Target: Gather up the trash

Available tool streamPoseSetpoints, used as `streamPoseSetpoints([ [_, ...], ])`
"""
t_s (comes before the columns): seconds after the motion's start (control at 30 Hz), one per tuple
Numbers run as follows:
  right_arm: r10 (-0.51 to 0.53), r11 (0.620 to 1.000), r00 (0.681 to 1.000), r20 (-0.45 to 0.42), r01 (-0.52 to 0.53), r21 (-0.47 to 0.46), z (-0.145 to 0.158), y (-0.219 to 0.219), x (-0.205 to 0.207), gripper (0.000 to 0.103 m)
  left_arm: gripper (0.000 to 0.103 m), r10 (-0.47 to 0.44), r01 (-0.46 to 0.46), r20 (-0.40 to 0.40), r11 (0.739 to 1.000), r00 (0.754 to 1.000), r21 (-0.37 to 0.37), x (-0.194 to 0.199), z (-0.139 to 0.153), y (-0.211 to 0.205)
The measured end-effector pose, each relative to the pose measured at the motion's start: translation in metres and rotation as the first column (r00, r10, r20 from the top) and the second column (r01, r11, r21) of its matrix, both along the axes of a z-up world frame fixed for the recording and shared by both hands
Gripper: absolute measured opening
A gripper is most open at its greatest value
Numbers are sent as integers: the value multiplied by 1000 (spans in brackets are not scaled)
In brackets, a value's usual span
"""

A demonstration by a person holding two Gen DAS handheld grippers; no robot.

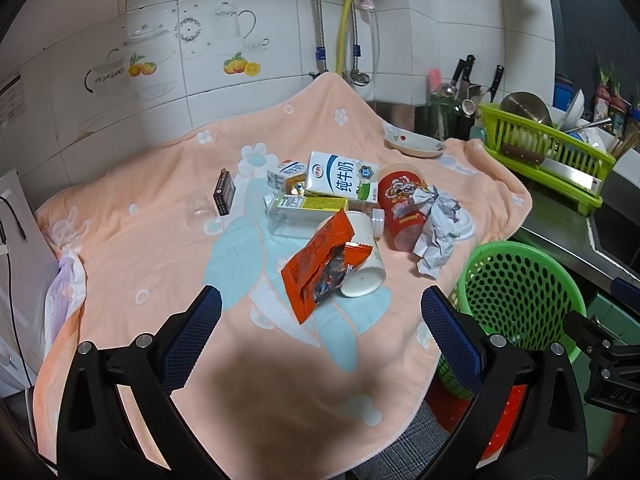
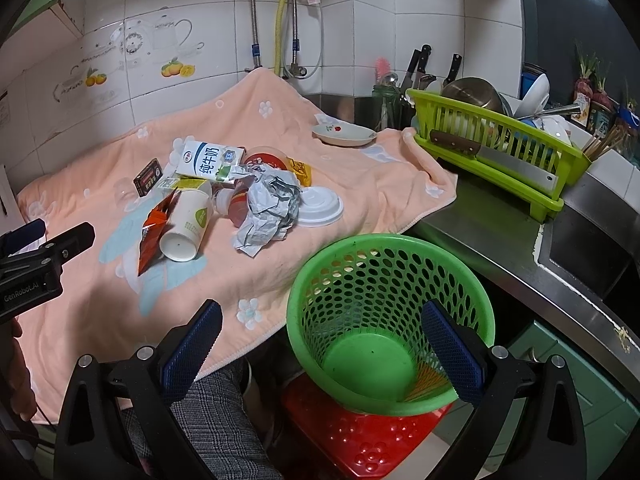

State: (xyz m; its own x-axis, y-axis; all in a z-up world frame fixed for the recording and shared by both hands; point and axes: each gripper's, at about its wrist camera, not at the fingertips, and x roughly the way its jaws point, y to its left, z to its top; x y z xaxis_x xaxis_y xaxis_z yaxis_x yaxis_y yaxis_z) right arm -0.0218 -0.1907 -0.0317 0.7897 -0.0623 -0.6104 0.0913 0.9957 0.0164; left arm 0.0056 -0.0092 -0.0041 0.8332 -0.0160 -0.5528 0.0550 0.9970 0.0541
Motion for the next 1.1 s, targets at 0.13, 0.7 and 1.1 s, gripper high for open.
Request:
streamPoseSetpoints([
  [0.13,0,1000,1000,0,0,0,0,0,0,97,98,-2,2,-1,1000,1000,0,1,0,0],
  [0.7,7,1000,1000,-6,-7,-2,-2,3,4,97,98,-4,4,-5,1000,1000,3,4,-2,-1],
  [1.1,3,1000,1000,3,-3,-6,-1,3,5,97,98,-7,7,10,1000,1000,-5,4,-1,-1],
])
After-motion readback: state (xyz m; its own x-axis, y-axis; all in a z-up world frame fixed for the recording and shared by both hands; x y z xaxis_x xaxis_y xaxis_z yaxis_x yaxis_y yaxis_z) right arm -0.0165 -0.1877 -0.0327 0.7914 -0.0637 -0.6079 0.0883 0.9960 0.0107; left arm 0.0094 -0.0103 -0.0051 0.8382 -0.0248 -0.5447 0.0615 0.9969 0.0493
